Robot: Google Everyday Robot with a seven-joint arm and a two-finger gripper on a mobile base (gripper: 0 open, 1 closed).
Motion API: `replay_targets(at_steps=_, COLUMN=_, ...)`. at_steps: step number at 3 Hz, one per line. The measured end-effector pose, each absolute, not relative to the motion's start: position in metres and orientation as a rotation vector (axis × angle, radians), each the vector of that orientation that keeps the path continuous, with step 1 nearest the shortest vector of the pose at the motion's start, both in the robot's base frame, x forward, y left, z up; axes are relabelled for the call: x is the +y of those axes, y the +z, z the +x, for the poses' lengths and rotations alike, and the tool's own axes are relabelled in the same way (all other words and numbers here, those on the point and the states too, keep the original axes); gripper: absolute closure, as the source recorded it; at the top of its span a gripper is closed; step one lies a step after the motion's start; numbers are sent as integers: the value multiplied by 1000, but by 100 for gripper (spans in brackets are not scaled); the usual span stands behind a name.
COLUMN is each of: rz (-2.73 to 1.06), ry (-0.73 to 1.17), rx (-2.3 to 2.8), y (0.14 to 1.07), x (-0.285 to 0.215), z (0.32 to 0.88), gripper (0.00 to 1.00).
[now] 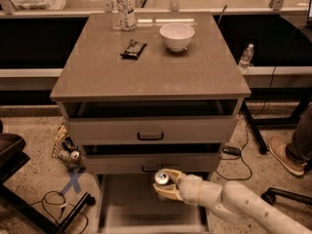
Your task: Place redbull can into bottom drawer
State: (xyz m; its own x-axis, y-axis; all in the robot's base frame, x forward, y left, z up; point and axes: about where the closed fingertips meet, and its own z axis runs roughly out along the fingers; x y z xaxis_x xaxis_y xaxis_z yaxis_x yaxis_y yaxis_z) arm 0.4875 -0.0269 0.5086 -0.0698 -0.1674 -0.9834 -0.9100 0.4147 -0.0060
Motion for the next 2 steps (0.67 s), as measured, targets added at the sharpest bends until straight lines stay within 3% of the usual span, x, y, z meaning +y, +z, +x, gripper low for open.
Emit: replay_targets(at_steps=2, rz=-1024, ry=904, rx=1438, y=392, x=-27, z=456, gripper=100)
